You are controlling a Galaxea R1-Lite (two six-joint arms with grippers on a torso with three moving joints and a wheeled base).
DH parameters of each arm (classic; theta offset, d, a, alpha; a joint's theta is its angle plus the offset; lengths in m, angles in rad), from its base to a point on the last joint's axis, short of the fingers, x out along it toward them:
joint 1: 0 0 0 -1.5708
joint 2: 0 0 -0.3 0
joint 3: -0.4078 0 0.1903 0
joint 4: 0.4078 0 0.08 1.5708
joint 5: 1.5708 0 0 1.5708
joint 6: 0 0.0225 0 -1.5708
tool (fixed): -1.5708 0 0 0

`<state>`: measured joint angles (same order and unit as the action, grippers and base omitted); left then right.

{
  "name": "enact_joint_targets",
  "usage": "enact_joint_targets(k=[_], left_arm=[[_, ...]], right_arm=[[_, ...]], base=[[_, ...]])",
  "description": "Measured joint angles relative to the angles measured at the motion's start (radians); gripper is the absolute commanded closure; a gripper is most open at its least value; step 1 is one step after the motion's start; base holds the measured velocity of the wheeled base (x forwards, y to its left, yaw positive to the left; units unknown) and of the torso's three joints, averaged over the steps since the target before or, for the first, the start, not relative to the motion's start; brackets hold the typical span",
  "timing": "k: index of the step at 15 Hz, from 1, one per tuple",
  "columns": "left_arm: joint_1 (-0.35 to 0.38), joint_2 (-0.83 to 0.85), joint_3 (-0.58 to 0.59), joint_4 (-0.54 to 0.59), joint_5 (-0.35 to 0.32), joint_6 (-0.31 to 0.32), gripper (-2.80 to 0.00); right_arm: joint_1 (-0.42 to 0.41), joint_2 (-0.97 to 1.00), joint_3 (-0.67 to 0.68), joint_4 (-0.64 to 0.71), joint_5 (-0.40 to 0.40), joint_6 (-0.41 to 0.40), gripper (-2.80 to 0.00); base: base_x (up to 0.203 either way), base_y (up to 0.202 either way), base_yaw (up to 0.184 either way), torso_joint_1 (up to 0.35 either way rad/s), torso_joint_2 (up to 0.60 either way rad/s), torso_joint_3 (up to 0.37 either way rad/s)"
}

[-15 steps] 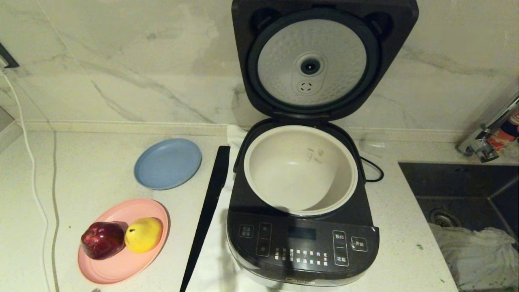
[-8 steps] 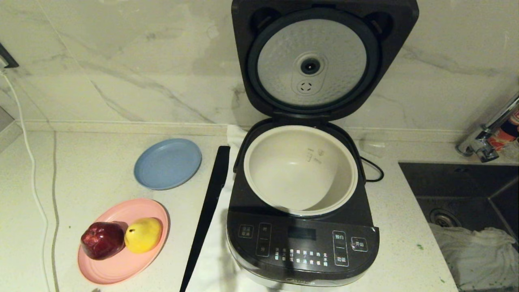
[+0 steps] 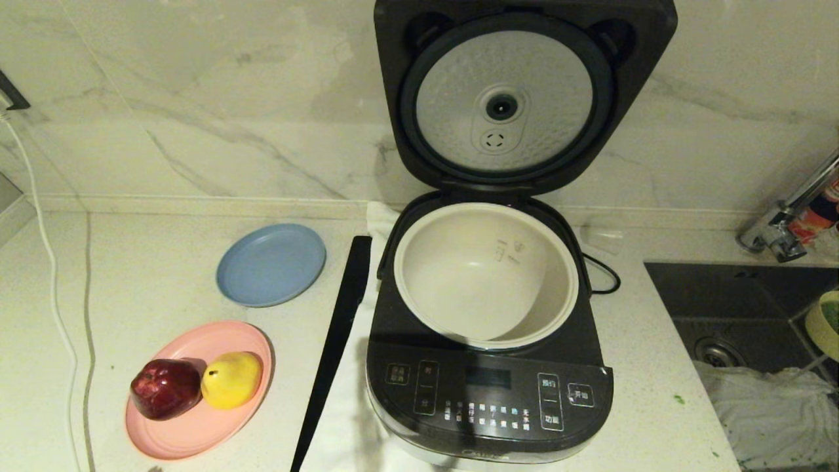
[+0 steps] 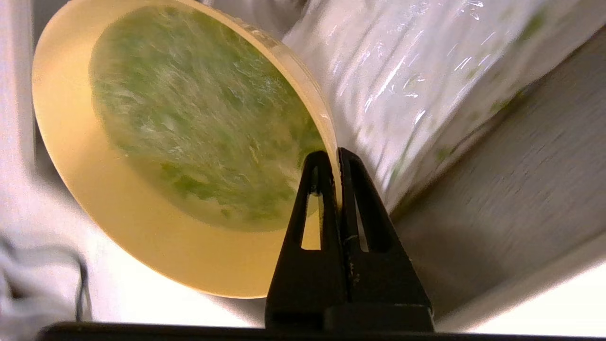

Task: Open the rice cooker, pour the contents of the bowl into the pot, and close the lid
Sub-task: Fill a bowl with water from the tap, then pour the water from the bowl into the rice cooker

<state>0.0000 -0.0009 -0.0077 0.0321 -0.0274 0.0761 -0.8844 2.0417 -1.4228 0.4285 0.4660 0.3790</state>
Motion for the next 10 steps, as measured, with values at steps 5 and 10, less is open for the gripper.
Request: enact_joint_targets(k=[5,10], left_arm=[[0.000,0.000,0.000,0.000,0.000,0.000,0.00],[0.000,0.000,0.000,0.000,0.000,0.000,0.00]], right_arm=[[0.197,-0.254,0.161,0.053,-0.025,-0.032,0.00],[0.532,-0.485,0.171,0.227,-0.123,-0.028,0.00]], base=[[0.000,0.000,0.000,0.000,0.00,0.000],[0.000,0.000,0.000,0.000,0.00,0.000]])
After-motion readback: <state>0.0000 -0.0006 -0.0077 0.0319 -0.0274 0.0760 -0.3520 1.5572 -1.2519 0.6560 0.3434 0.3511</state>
